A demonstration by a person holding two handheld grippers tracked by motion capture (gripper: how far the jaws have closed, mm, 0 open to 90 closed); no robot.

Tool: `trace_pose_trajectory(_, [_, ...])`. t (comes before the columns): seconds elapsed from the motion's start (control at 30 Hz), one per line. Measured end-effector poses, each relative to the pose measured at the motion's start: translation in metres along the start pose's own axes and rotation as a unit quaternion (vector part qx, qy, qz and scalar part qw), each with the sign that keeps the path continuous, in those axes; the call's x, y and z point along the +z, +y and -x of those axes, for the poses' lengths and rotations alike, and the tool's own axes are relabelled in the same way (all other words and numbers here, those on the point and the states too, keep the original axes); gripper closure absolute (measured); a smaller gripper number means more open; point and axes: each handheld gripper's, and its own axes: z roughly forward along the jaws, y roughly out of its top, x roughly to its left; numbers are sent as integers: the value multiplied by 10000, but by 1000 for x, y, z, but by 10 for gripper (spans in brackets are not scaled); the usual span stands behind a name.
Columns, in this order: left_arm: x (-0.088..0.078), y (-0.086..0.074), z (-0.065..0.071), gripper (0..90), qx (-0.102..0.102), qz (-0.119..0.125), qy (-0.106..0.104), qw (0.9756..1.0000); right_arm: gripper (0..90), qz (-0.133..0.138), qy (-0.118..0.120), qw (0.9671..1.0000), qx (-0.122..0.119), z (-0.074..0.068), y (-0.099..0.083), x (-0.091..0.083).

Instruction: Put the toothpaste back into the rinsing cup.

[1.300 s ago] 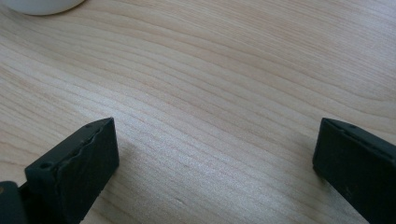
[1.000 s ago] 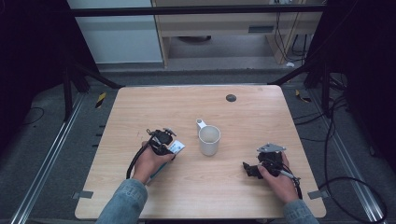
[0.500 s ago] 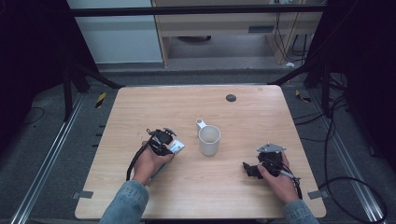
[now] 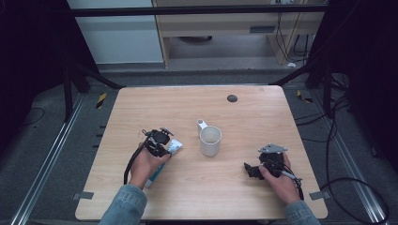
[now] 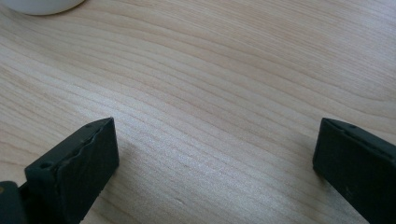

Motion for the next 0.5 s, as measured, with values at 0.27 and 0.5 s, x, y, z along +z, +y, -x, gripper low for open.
trace_pose_trajectory(0.27, [-20,-3,1,782,5,201,95,9998,5,1,5,10000,1,0,0,0])
trace_pose_trajectory(0.5, [-32,2,2,782,86,298,140,9994,5,9,-6,10000,-35,0,0,0])
